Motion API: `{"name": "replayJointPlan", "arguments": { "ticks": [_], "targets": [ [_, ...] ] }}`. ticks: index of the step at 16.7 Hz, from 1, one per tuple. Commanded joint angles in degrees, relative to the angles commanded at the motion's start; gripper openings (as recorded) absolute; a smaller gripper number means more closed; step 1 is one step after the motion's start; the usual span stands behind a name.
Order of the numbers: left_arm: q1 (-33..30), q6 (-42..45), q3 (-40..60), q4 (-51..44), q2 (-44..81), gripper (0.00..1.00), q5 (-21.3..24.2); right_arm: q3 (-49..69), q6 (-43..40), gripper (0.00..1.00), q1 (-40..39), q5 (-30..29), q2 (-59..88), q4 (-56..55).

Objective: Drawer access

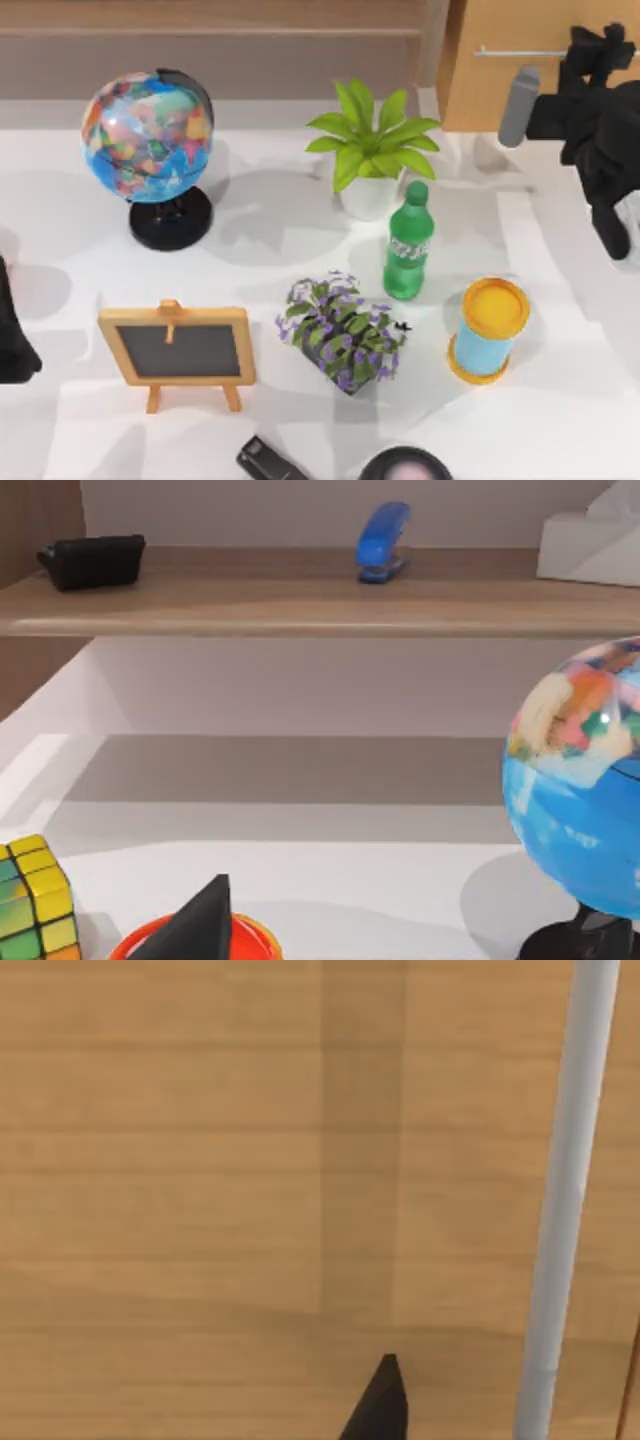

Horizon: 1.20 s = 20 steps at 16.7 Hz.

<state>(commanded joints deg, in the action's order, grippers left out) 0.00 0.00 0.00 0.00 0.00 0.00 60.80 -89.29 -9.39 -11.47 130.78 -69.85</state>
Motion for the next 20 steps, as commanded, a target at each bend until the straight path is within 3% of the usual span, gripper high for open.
{"name": "replayJointPlan", "arguments": {
  "ticks": [4,5,14,20],
  "targets": [
    [0.0,0.0,0.0,0.0,0.0,1.00,0.0,0.0,0.0,0.02,0.0,0.0,0.0,0.0],
    [0.0,0.0,0.0,0.0,0.0,1.00,0.0,0.0,0.0,0.00,0.0,0.0,0.0,0.0],
    [0.0,0.0,0.0,0.0,0.0,1.00,0.0,-0.3,0.2,0.00,-0.2,0.0,-0.1,0.0],
    [0.0,0.0,0.0,0.0,0.0,1.00,0.0,-11.3,0.3,0.00,-1.5,-1.3,-4.7,-5.8]
  ]
}}
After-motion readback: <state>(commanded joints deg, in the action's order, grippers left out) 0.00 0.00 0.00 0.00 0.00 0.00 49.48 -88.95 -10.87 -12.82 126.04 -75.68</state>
